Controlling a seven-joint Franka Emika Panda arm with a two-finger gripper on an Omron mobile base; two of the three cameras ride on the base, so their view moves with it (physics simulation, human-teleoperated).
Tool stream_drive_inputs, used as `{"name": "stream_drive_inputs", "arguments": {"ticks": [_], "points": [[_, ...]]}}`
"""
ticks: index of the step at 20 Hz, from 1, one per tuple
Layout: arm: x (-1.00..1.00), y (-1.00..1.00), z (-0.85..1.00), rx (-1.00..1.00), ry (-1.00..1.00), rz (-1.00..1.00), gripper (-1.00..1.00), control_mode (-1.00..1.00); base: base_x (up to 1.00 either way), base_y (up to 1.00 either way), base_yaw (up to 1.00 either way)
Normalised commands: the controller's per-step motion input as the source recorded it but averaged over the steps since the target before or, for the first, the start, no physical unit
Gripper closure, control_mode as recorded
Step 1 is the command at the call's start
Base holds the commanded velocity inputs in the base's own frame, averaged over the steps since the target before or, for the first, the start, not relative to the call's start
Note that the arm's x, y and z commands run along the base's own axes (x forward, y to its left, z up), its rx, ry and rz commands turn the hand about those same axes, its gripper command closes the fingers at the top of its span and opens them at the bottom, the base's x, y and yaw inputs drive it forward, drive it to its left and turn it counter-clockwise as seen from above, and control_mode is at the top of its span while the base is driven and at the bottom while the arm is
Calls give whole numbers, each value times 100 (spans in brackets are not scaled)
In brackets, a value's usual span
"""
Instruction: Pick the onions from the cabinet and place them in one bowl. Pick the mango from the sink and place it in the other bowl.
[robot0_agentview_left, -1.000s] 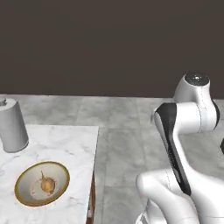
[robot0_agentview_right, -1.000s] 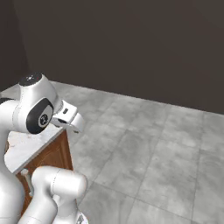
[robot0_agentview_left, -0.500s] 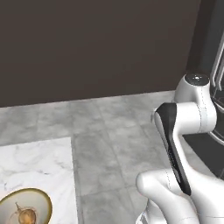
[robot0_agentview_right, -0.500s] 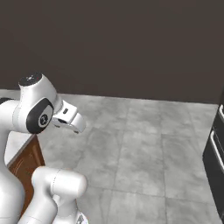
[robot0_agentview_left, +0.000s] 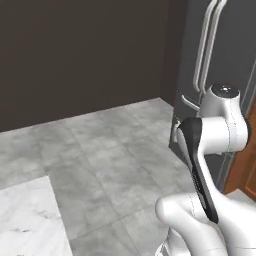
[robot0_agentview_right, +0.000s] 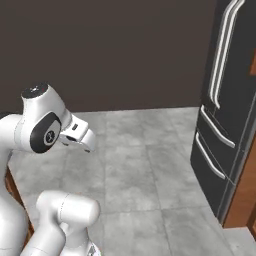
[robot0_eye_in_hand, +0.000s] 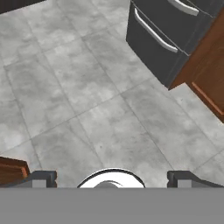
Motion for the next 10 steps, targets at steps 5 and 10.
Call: {"name": "stream_drive_inputs", "arguments": {"ticks": [5,10], "points": [[0,0,0,0,0,0,-100,100,0,0,-45],[0,0,0,0,0,0,-100,100,5,-1,-44]]}}
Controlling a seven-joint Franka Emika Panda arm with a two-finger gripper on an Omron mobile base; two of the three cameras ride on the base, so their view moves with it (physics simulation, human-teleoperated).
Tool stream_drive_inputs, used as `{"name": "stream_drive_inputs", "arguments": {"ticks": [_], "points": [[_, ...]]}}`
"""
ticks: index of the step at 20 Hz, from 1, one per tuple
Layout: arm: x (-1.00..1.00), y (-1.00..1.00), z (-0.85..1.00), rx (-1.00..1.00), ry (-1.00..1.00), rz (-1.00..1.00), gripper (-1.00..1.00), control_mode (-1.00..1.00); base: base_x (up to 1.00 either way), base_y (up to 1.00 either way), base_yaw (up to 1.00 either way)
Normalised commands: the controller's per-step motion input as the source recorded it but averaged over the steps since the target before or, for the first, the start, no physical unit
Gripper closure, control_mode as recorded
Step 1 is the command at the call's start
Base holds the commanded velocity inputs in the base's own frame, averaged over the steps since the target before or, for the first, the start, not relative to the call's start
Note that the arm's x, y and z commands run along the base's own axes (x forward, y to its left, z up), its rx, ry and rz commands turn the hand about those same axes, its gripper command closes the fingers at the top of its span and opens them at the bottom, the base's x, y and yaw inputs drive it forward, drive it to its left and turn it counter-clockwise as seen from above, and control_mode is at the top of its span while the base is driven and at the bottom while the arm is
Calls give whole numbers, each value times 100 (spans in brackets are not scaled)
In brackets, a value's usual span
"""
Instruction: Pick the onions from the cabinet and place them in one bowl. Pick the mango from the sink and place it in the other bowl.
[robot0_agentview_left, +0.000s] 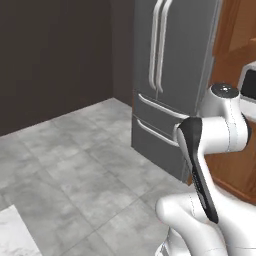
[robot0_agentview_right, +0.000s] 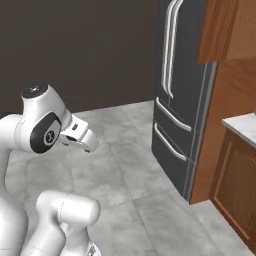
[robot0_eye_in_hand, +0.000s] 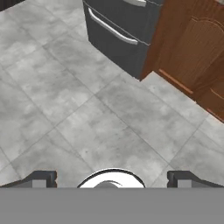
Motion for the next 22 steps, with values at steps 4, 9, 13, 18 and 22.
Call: {"name": "stream_drive_inputs", "arguments": {"ticks": [4,9,13,18,22], "points": [[0,0,0,0,0,0,-100,100,10,0,-42],[0,0,0,0,0,0,-100,100,11,0,-42],[0,0,0,0,0,0,-100,100,12,0,-42],[0,0,0,0,0,0,-100,100,13,0,-42],[0,0,0,0,0,0,-100,100,13,0,-41]]}}
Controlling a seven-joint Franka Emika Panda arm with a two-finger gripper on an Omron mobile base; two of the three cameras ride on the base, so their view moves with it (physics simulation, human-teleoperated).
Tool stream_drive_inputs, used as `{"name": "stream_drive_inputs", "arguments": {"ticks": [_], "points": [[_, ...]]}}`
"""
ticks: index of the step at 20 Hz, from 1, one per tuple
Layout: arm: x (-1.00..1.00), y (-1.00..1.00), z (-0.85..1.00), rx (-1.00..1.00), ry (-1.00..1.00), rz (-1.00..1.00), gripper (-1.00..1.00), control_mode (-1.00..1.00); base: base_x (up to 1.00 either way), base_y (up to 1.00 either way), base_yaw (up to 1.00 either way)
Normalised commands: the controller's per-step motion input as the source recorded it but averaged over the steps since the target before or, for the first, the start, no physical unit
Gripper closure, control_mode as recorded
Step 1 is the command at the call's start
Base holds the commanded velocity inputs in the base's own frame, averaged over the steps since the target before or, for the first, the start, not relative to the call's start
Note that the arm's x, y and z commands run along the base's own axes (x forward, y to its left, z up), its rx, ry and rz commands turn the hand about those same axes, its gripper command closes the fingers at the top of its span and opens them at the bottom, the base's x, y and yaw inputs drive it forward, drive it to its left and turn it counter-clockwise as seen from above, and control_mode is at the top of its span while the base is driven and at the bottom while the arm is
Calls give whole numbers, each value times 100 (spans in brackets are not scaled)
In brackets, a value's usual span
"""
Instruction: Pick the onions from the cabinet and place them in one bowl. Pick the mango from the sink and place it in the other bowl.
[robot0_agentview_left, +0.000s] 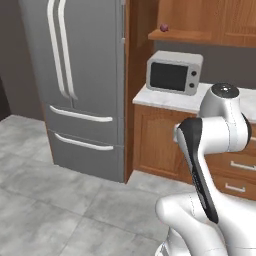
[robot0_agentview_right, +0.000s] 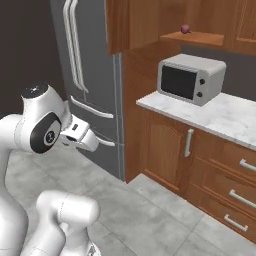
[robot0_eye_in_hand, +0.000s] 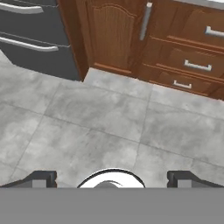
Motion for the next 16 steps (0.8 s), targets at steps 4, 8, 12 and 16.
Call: {"name": "stream_drive_inputs", "arguments": {"ticks": [4,8,12,16], "points": [[0,0,0,0,0,0,-100,100,11,-15,-35],[0,0,0,0,0,0,-100,100,7,-32,-25],[0,0,0,0,0,0,-100,100,-45,-37,-1],[0,0,0,0,0,0,-100,100,-6,-12,-24]]}}
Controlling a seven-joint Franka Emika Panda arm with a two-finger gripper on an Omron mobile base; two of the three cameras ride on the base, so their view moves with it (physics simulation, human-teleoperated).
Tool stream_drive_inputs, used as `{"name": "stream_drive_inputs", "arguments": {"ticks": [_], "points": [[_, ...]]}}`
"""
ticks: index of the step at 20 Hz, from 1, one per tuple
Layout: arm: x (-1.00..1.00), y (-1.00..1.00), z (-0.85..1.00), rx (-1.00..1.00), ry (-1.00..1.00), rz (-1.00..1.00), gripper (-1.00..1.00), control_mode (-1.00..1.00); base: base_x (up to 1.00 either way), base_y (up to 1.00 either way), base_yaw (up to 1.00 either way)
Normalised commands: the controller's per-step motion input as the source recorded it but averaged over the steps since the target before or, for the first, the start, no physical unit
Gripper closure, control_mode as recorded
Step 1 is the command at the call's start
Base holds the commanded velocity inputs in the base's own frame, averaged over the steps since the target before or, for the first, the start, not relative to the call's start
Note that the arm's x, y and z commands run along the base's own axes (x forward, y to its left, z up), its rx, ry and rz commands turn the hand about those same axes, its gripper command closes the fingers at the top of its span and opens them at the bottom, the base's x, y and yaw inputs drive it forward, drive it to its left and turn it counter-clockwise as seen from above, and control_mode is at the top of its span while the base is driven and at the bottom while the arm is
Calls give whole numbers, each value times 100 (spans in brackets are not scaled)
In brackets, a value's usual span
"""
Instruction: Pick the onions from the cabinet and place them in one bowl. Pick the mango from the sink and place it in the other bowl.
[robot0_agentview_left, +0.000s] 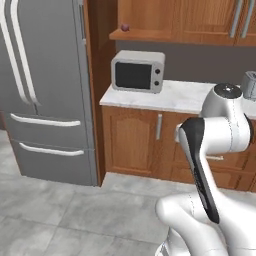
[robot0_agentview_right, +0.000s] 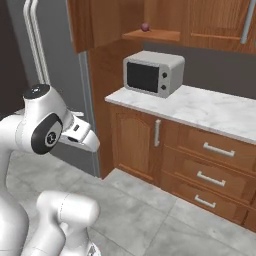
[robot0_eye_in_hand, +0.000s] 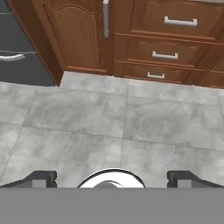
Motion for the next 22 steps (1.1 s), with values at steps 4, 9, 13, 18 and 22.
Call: {"name": "stream_drive_inputs", "arguments": {"ticks": [4,9,13,18,22], "points": [[0,0,0,0,0,0,-100,100,36,0,-31],[0,0,0,0,0,0,-100,100,62,18,-26],[0,0,0,0,0,0,-100,100,94,55,-12],[0,0,0,0,0,0,-100,100,96,47,-12],[0,0,0,0,0,0,-100,100,100,-2,-4]]}}
